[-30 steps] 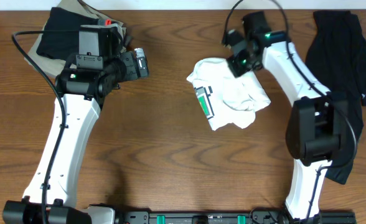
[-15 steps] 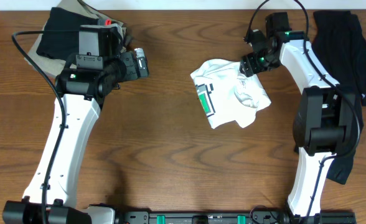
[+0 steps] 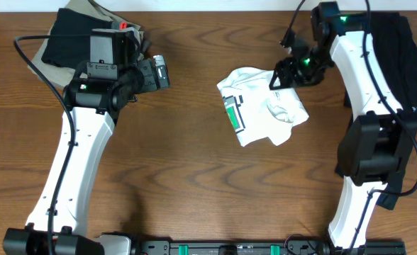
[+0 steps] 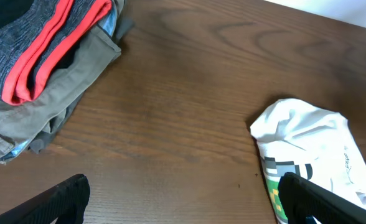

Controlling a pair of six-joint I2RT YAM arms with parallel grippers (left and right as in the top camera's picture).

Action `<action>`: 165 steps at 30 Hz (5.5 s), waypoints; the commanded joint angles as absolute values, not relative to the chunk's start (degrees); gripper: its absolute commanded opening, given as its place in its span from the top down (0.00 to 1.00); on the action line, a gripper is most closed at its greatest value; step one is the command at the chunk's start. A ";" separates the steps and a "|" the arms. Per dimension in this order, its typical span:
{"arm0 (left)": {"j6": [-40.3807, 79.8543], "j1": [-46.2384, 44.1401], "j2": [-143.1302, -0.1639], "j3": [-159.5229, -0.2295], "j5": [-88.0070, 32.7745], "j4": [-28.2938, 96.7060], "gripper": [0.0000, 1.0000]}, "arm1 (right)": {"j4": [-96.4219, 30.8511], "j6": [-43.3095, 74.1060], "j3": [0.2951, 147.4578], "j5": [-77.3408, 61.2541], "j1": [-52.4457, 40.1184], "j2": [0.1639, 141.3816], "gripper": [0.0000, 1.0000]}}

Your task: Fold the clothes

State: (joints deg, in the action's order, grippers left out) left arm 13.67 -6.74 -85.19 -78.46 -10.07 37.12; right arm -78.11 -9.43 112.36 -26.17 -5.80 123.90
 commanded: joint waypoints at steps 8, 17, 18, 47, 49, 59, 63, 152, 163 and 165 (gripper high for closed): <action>13.17 -6.39 -85.73 -78.11 -9.37 37.30 0.02 | -73.87 -8.80 98.45 -28.97 -10.70 123.87 0.59; 13.17 -6.39 -85.73 -78.11 -9.37 37.30 0.02 | -73.91 -7.51 102.63 -27.38 -7.05 123.72 0.99; 13.17 -6.39 -85.73 -78.11 -9.37 37.30 0.02 | -74.46 -7.51 103.61 -26.70 -6.39 123.72 0.99; 13.15 -6.39 -85.73 -78.11 -9.34 37.30 0.02 | -75.68 -5.80 109.54 -4.29 3.68 123.52 0.50; 13.15 -6.39 -85.73 -78.00 -9.34 37.32 0.02 | -75.83 -5.80 112.79 -5.06 4.21 123.52 0.59; 13.15 -6.39 -85.73 -77.30 -9.34 37.91 0.02 | -72.58 -5.80 110.21 -7.07 3.01 124.88 0.98; 12.03 -6.39 -85.76 -77.25 -9.32 38.79 0.02 | -70.00 -4.67 105.91 -7.11 2.87 124.95 0.99; 21.93 -28.84 -110.85 -72.42 5.17 51.29 0.01 | -70.59 5.08 120.03 -9.23 1.26 125.16 0.44; 21.23 -22.76 -112.51 -72.42 29.04 41.76 0.02 | -68.69 5.08 116.88 -9.23 1.21 125.16 0.44; 19.49 -20.75 -112.51 -72.42 29.17 37.89 0.02 | -68.23 5.08 116.38 -9.21 1.21 125.16 0.43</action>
State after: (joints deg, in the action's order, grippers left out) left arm 21.45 -23.31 -111.63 -72.53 22.02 40.01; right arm -68.62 5.45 117.19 -9.37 1.98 125.93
